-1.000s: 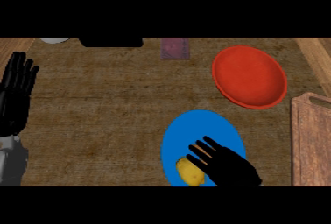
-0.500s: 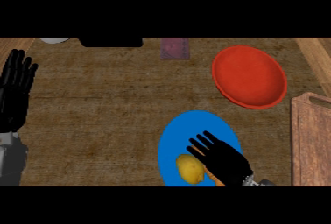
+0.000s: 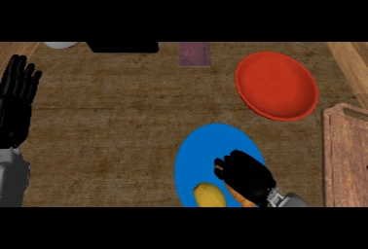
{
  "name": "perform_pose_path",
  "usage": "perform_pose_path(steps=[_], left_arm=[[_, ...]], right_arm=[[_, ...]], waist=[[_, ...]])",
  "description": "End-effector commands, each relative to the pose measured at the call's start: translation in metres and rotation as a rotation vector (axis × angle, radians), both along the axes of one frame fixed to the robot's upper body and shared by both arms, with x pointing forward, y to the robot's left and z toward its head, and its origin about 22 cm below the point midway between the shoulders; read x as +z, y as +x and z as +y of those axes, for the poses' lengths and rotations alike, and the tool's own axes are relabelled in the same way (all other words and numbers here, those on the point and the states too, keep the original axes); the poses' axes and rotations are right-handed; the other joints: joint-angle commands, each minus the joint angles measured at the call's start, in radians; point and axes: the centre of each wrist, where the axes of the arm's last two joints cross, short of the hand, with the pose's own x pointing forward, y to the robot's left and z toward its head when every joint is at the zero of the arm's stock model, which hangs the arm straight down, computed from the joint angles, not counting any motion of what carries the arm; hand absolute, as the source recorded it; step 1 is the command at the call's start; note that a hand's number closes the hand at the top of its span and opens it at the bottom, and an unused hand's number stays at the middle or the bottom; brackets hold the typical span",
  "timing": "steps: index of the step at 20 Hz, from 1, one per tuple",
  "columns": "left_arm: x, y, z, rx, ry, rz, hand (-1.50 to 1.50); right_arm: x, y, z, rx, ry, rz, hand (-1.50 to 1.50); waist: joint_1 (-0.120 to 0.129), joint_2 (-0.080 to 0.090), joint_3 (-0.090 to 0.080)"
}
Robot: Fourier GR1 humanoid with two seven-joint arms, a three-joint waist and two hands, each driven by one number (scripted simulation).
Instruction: Pick the croissant from the plate and place it in the bowl
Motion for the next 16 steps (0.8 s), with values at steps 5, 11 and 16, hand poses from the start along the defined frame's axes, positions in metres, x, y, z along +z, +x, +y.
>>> perform_pose_path(steps=[5,11,16], left_arm=[[0.007,-0.004,0.008,0.037,0.006,-0.025,0.0],[0.007,-0.002,-0.001,0.003,-0.004,-0.029,0.0],[0.005,0.001,-0.006,-0.024,-0.018,-0.023,0.0]], right_arm=[[0.035,0.045,-0.2,-0.559,0.024,-0.022,1.5],[0.082,0.043,-0.315,-0.828,0.113,-0.053,1.5],[0.124,0.025,-0.383,-0.933,0.198,-0.171,1.5]], waist=[[-0.05,0.029,0.014],[-0.009,0.043,0.019],[0.025,0.039,0.019]])
